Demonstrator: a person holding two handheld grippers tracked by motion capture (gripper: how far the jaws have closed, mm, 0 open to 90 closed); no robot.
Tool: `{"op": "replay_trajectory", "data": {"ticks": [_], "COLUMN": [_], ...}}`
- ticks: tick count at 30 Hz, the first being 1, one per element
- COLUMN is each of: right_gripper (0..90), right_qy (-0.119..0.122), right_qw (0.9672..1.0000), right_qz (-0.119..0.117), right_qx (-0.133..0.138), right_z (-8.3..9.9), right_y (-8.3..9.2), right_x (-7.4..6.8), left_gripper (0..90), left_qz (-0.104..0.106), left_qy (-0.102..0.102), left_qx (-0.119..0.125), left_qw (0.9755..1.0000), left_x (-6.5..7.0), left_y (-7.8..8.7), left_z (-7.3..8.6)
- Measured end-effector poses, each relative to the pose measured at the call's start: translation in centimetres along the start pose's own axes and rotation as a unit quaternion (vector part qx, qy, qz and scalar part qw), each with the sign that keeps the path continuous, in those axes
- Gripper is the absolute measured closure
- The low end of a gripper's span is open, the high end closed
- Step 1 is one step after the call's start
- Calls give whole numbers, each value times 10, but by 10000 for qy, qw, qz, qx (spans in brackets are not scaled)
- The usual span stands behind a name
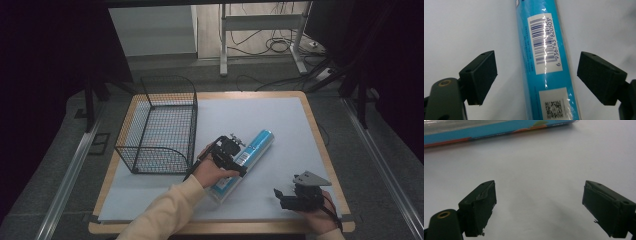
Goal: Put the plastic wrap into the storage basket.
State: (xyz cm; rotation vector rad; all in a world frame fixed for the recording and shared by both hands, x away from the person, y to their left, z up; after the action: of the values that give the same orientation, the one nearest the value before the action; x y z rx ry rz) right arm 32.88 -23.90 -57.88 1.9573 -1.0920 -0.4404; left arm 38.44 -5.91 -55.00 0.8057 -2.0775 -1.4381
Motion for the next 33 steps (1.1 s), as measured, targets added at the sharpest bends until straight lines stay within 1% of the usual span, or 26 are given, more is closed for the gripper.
{"op": "replay_trajectory", "data": {"ticks": [2,3,6,7,8,11,15,16,17,18,23,28,29,31,32,33], "right_gripper": [121,121,121,121,121,121,121,121,121,121,121,121,121,121,121,121], "right_qy": [14,17,14,8,8,29,24,19,21,21,28,38,46,45,45,46], "right_qw": [10000,10000,10000,10000,10000,10000,10000,10000,10000,10000,10000,10000,10000,10000,10000,9999], "right_qz": [-5,-4,-1,-2,-2,-2,0,-1,5,5,9,22,26,27,27,32], "right_qx": [-1,-5,-3,-12,-12,-31,-36,-41,-47,-47,-55,-74,-81,-80,-80,-84], "right_z": [0,0,0,1,1,1,1,2,2,2,2,3,3,3,3,3], "right_y": [0,0,0,-1,-1,-1,-2,-2,-2,-2,-2,-3,-3,-3,-3,-3], "right_x": [0,1,1,1,1,0,1,1,1,1,1,2,2,2,2,2], "left_gripper": [157,157,155,155,154,151,149,149,149,150,147,150,152,159,170,183], "left_qz": [10,-14,-13,-18,-18,-11,-54,-75,-75,-75,-107,-127,-115,-100,-100,-83], "left_qy": [30,-16,-4,-13,-13,-40,-14,-35,28,28,42,57,74,71,71,74], "left_qx": [3,-58,-66,-115,-115,-177,-220,-251,-246,-246,-494,-611,-671,-761,-761,-828], "left_qw": [10000,10000,10000,9999,9999,9998,9997,9997,9997,9997,9987,9980,9976,9970,9970,9965], "left_x": [1,1,1,2,2,5,5,5,5,5,4,5,5,4,4,5], "left_y": [-3,-4,-6,-9,-9,-16,-20,-21,-24,-24,-35,-40,-43,-46,-46,-47], "left_z": [-4,-4,-6,-8,-8,-13,-18,-18,-22,-22,-22,-21,-20,-19,-19,-18]}}
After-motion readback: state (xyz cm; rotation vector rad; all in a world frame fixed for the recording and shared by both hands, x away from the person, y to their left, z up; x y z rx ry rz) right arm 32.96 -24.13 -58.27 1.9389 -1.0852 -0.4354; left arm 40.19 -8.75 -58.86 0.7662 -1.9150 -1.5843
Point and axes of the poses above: each handheld gripper's, and its own axes: y roughly backward along the jaws, z roughly out of its underside, x roughly to its right, the point moved 10 cm from there along -y, roughly forward along the jaws, and after that the axes turned 13 degrees about -x, right-handed, at the moved point
